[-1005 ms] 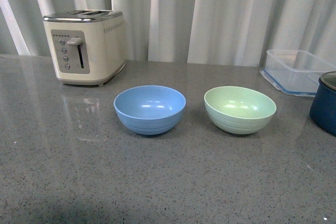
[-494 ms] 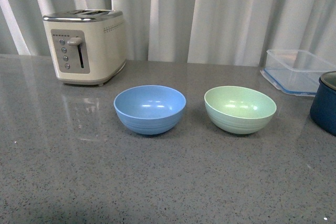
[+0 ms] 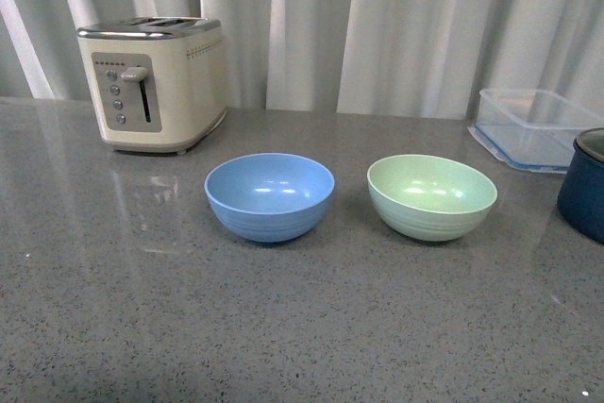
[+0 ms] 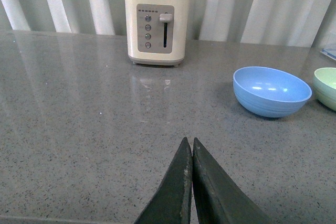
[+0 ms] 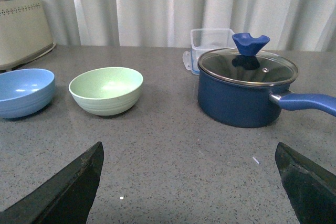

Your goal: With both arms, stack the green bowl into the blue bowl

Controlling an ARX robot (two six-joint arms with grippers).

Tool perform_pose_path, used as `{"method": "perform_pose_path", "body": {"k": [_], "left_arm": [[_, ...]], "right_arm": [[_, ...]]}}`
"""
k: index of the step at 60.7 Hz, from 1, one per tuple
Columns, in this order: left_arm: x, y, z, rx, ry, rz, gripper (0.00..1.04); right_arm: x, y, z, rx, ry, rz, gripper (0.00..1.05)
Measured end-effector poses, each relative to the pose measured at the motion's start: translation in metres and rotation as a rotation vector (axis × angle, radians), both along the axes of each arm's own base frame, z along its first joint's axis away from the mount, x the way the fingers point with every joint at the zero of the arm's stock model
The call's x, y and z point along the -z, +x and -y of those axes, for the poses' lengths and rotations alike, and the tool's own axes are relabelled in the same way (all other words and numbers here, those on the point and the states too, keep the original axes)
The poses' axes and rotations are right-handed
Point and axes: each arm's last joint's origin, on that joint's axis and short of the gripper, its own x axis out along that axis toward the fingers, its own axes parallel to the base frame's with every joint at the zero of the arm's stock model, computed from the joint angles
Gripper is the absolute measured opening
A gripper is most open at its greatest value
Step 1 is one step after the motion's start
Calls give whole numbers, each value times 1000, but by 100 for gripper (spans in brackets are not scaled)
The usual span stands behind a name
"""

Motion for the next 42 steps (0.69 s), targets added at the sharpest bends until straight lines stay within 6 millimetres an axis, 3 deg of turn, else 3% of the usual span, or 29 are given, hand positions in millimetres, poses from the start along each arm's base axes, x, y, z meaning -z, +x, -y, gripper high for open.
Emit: {"method": "perform_pose_path", "body": {"k": [20, 42], "left_arm": [[3, -12, 0, 0, -1, -6, 5], [3, -12, 0, 0, 0, -7, 69]], "right_arm": [[0, 0, 0, 0, 0, 0, 95], [0, 0, 0, -3, 0, -2, 95]]}}
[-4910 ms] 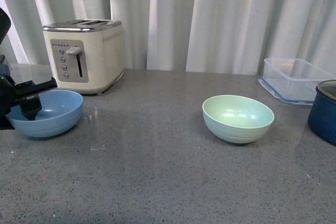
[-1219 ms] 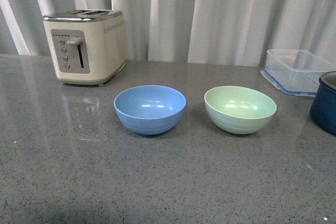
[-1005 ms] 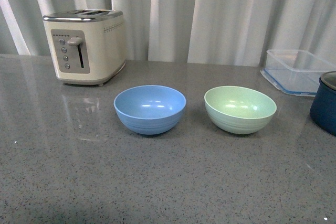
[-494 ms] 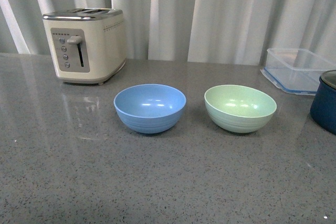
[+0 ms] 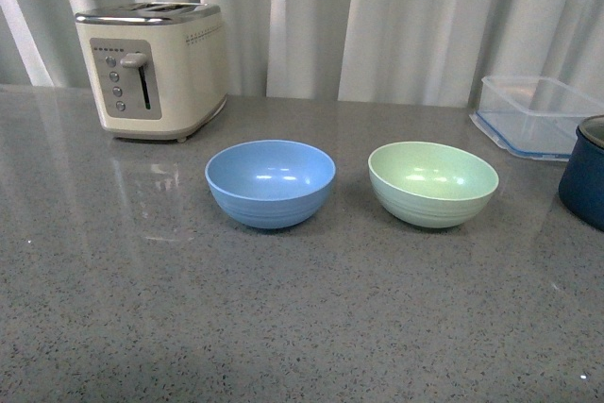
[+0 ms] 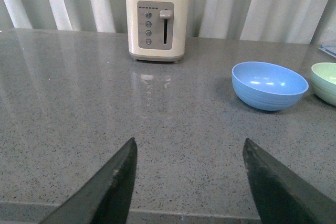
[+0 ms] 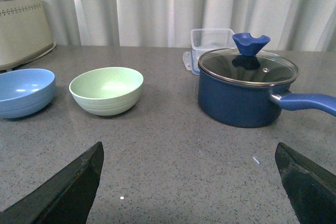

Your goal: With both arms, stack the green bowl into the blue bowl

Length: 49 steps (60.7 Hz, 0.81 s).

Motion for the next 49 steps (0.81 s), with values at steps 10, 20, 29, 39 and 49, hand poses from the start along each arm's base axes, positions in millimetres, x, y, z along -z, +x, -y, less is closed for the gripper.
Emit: {"method": "perform_pose_path", "body": {"k": [10, 20, 29, 39, 49], "left_arm": [[0, 0, 0, 0, 0, 0, 98], [0, 0, 0, 0, 2, 0, 98], [0, 0, 0, 0, 2, 0, 98], [0, 0, 0, 0, 2, 0, 98], [0, 0, 0, 0, 2, 0, 98]], "right_arm": [[-42, 11, -7, -282, 132, -121, 95], [-116, 51, -20, -414, 186, -202, 95], [-139, 117, -39, -400, 201, -410, 95], [-128, 201, -60, -288, 165, -571, 95], [-86, 274, -65, -107, 128, -688, 95]]}}
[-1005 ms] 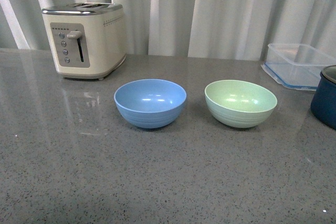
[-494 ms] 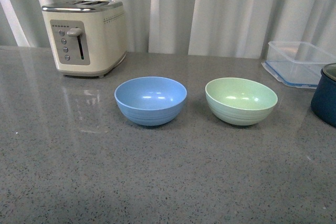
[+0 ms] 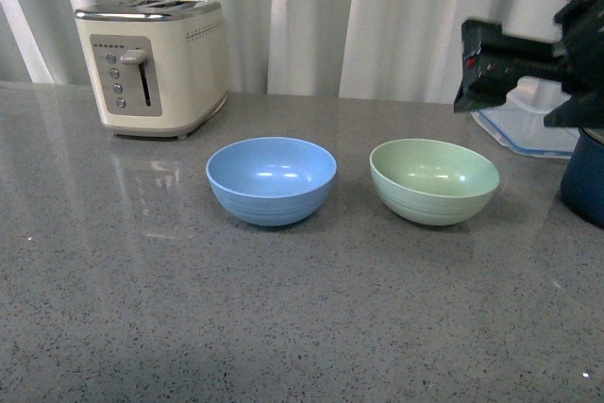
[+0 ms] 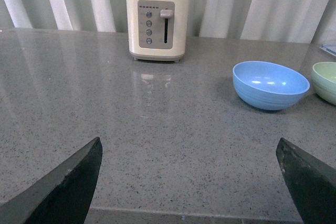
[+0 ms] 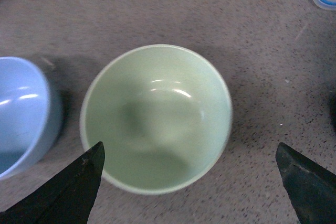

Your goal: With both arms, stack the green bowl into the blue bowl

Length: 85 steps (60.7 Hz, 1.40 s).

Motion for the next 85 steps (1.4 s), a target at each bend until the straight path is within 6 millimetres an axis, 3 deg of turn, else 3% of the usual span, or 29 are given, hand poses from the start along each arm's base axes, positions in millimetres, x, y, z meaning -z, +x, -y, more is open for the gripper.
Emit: {"method": "perform_pose_path", "body": {"k": [11, 22, 44, 51, 55, 64, 70, 73, 79, 85], "left_arm": [[0, 0, 0, 0, 0, 0, 98], [0, 0, 0, 0, 0, 0, 98], [0, 0, 0, 0, 0, 0, 98], [0, 0, 0, 0, 0, 0, 98], [0, 0, 0, 0, 0, 0, 98], [0, 0, 0, 0, 0, 0, 98], [0, 0, 0, 0, 0, 0, 98], [0, 0, 0, 0, 0, 0, 98], [0, 0, 0, 0, 0, 0, 98], [0, 0, 0, 0, 0, 0, 98]], "right_arm": [[38, 38, 12, 106, -13, -99, 95], [62, 56, 20, 180, -5, -151, 92], [74, 66, 23, 219, 2, -153, 34], [59, 62, 23, 203, 36, -115, 13], [38, 54, 20, 174, 64, -69, 0], [-6, 37, 0, 97, 105, 38, 1], [-22, 27, -29, 9, 126, 76, 1], [-25, 25, -43, -26, 129, 83, 1], [-18, 23, -88, -124, 113, 71, 1], [-7, 24, -112, -162, 94, 54, 1]]}}
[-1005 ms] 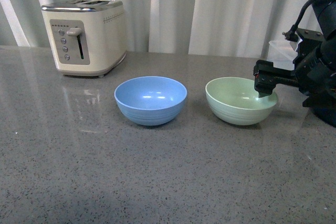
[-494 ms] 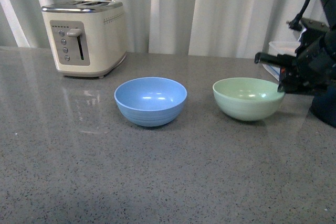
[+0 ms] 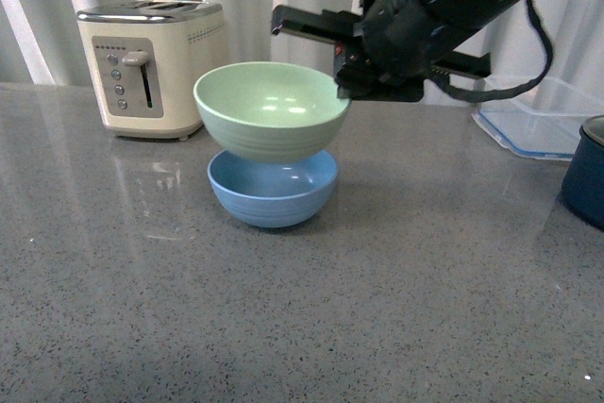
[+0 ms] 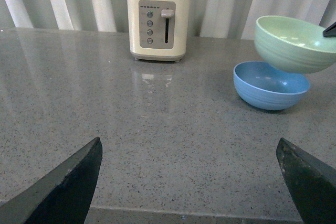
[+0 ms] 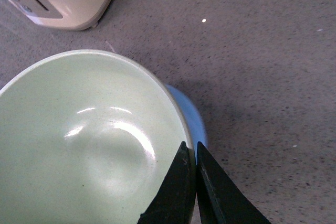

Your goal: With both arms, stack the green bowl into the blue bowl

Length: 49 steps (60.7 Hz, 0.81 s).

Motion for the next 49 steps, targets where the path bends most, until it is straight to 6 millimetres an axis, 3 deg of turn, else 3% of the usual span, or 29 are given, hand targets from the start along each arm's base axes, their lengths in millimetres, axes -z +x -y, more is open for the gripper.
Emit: {"method": "perform_pose_path", "body": {"k": [9, 18, 25, 34, 43, 49], "left_arm": [[0, 0, 0, 0, 0, 0, 98], [0, 0, 0, 0, 0, 0, 98], [0, 0, 0, 0, 0, 0, 98], [0, 0, 0, 0, 0, 0, 98], [0, 0, 0, -1, 0, 0, 98], [0, 0, 0, 2, 0, 0, 98]], "right_arm": [[21, 9, -16, 0, -56, -25, 1], [41, 19, -19, 20, -112, -49, 1], [43, 20, -19, 10, -102, -50, 16], [24, 12, -15, -36, -1, -5, 40], [-17, -17, 4, -120, 217, 149, 67], [-37, -40, 25, 153, 76, 530, 53]]}}
